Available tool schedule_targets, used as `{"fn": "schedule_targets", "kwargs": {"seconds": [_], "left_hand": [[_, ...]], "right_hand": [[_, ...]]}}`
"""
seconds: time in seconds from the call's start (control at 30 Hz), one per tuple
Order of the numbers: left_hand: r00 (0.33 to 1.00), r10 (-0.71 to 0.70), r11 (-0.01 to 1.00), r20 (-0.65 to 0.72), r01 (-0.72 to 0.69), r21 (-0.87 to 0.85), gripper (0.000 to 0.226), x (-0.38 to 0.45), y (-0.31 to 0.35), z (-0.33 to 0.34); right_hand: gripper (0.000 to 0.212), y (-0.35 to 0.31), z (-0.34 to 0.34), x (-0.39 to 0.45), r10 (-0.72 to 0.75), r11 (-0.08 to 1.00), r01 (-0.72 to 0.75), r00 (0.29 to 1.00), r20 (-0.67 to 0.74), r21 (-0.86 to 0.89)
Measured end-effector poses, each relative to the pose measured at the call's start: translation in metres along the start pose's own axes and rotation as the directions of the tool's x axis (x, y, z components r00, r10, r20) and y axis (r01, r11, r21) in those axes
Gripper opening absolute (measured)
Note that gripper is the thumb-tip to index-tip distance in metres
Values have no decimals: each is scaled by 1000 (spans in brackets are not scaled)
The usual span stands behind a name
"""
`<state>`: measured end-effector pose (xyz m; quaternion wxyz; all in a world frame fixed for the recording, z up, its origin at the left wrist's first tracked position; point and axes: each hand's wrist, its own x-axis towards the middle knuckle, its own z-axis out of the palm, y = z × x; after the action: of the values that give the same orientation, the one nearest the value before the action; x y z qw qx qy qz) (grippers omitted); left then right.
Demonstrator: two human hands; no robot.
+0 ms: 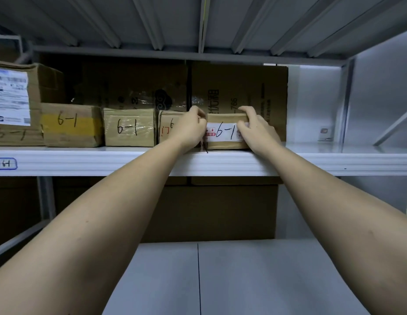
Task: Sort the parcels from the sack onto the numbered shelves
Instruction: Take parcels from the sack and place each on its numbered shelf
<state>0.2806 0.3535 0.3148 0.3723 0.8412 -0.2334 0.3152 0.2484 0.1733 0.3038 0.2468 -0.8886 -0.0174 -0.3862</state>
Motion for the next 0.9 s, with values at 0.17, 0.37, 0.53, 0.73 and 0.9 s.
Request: {"fn": "schedule_targets", "kwargs": {"seconds": [0.17, 0.37, 0.53, 0.73, 0.9], "left_hand": [[935, 304, 761, -184, -122, 637, 44, 10, -14, 2], [986, 164, 692, -35, -90, 716, 63, 16, -32, 5], [996, 86, 749, -19, -52, 661, 63, 15, -32, 5], [994, 106, 764, -39, -56, 643, 61, 15, -32, 5], [993, 115, 770, -42, -62, 635, 59, 15, -33, 5]], "right_hand": [[42, 1, 8, 12, 16, 997, -15, 1000, 17, -78], [41, 1, 15, 23, 21, 993, -16, 999, 43, -121], [41, -2, 21, 29, 23, 988, -14, 998, 52, -153], [42, -4, 28, 35, 25, 984, -16, 998, 49, -176], [42, -4, 32, 38, 29, 983, -20, 999, 44, -183]]}}
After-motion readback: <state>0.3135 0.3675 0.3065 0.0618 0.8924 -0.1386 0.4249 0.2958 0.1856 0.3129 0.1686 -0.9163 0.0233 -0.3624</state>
